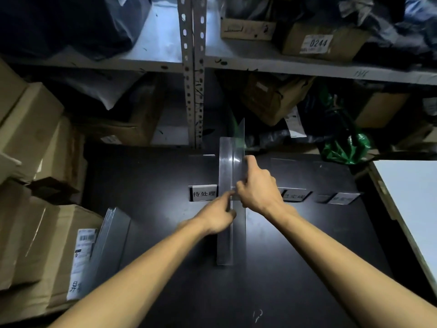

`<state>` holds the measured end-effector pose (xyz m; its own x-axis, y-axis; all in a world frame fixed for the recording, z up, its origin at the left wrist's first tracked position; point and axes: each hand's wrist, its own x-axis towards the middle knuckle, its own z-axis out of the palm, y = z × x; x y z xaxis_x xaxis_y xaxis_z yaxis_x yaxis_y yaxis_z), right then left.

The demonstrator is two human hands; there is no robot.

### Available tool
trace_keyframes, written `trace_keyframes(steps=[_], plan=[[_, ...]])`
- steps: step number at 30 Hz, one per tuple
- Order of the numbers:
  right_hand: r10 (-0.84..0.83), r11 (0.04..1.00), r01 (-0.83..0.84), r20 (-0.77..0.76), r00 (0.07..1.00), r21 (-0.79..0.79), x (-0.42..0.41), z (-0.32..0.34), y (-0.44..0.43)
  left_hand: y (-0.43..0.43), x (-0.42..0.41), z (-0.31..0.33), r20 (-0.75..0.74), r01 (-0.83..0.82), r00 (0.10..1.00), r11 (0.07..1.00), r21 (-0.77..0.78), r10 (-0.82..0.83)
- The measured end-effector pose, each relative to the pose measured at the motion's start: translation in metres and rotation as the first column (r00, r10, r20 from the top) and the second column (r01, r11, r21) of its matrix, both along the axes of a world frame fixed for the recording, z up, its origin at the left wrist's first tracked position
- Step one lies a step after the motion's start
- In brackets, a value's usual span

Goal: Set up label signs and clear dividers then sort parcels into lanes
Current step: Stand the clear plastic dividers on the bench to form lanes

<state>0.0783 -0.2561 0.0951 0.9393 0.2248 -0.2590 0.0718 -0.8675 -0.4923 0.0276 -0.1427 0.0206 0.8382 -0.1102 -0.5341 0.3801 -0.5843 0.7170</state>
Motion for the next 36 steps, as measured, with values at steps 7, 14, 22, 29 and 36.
trace_keyframes(steps=[7,14,22,29,36], plan=[[-0.013,1.0,0.013,-0.021,1.0,-0.02,0.003,0.0,-0.009,-0.014,0.004,-0.001,-0.079,-0.017,0.997,0.993,-0.118,0.007],[-0.02,0.999,0.017,-0.078,0.997,-0.035,0.008,-0.009,-0.003,-0.014,0.0,-0.008,-0.087,0.011,0.996,0.997,-0.074,-0.017],[-0.013,0.988,-0.008,-0.135,0.991,-0.157,0.013,-0.043,0.014,-0.011,-0.011,-0.031,-0.26,0.203,0.95,0.974,0.101,-0.171],[-0.023,0.993,0.0,-0.196,0.98,-0.119,0.016,-0.044,0.008,-0.011,-0.008,-0.03,-0.193,0.08,0.979,0.994,0.074,-0.065],[-0.068,0.998,0.07,-0.306,0.95,-0.003,0.008,-0.029,-0.003,0.0,-0.005,-0.015,-0.1,-0.024,0.995,1.0,-0.007,0.023]])
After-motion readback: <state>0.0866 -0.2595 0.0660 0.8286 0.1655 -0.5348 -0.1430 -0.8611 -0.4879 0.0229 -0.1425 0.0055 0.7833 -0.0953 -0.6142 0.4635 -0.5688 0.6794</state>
